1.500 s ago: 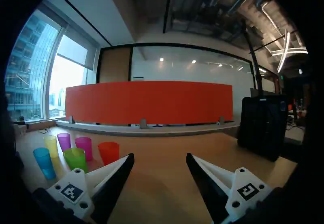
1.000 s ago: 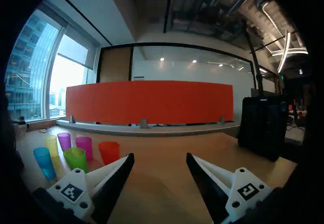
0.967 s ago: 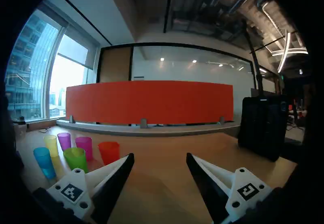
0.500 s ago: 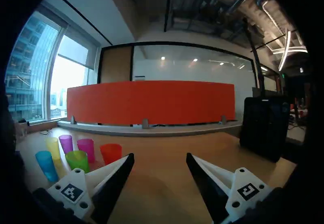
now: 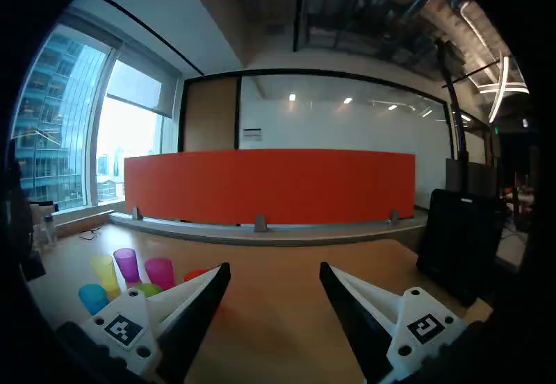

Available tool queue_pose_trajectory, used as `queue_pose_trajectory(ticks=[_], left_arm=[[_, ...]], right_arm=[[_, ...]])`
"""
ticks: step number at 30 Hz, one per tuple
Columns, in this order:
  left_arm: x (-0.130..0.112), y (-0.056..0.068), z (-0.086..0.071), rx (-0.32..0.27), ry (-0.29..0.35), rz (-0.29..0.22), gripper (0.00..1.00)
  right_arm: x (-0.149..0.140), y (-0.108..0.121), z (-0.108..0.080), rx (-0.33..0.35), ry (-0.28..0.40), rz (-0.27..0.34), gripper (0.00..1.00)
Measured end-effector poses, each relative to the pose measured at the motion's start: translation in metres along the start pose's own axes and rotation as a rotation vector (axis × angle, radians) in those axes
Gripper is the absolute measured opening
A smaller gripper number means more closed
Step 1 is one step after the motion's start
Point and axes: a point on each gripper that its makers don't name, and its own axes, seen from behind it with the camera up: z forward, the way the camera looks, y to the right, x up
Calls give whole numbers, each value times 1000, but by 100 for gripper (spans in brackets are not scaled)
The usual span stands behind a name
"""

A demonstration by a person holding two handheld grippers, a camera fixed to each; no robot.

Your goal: Pour water

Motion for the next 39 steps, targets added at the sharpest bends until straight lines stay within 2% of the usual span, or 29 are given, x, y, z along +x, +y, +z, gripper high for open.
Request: queue_pose_trajectory(ticks=[11,23,29,35,39], left_arm=[[65,0,13,-14,10,8,97],[133,-5,21,-26,33,7,97],[148,-5,25,-41,17,-5,98],[144,1,28,-76,-7,-38,97],[141,6,29,-107,-14,-41,97]], right_arm=[[64,-12,9,51,-10,-14,99],[124,-12,16,63,-2,-10,99],[148,-15,18,73,11,-15,100],[155,-17,18,90,16,-7,99],[153,-21,18,123,12,-3,99]])
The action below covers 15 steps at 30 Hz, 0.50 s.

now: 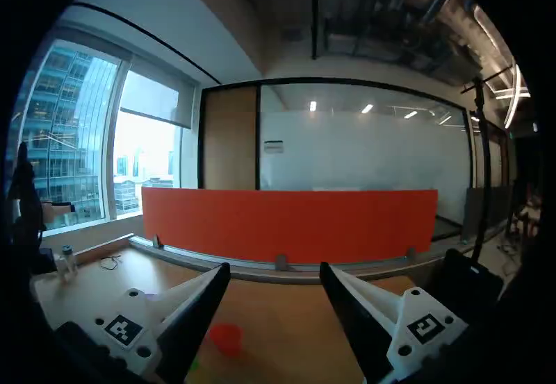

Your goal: Pour water

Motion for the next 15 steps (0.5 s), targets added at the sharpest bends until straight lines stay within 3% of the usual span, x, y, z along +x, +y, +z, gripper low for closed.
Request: queue_pose_trajectory(ticks=[15], left_arm=[[3,38,-1,-189,-16,31,98]], right_arm=[[7,-38,-9,235,9,-9,99]])
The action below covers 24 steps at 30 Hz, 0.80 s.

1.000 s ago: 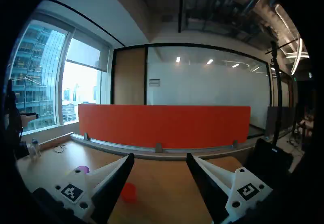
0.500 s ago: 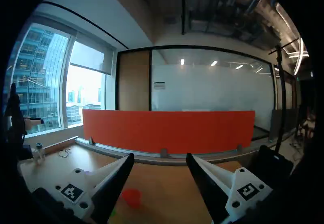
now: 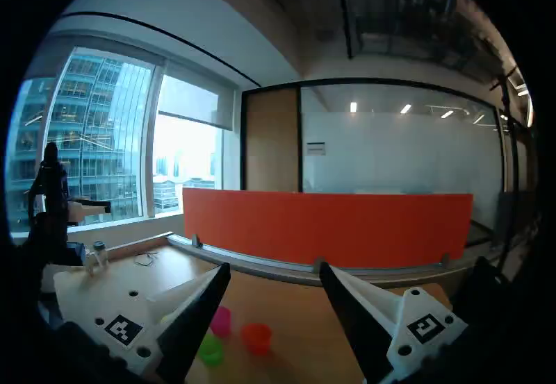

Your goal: Pour water

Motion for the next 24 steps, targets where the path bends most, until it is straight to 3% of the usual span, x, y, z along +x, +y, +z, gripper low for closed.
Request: queue_pose_trajectory(ticks=[5,11,24], left_arm=[[0,13,0,-62,-7,11,97],[2,29,-3,-133,-12,7,98],[-19,41,-5,-215,-69,16,97]], right_arm=[[6,-15,-4,78,4,5,99],[4,-22,-3,120,-9,0,99],[-6,-39,-3,190,-52,-34,99]])
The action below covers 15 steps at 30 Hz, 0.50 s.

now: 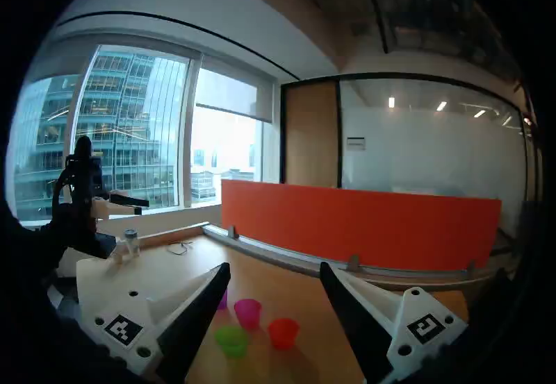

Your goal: Pour water

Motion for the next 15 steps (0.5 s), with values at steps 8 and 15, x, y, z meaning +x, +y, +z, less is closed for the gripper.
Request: queue_pose_trajectory(ticks=[8,15], left_arm=[[-18,12,0,-63,-37,8,98],[-31,20,1,-102,-63,27,97]], right_arm=[[-15,-5,2,39,-52,-2,99],[-23,-7,1,60,-80,-17,100]])
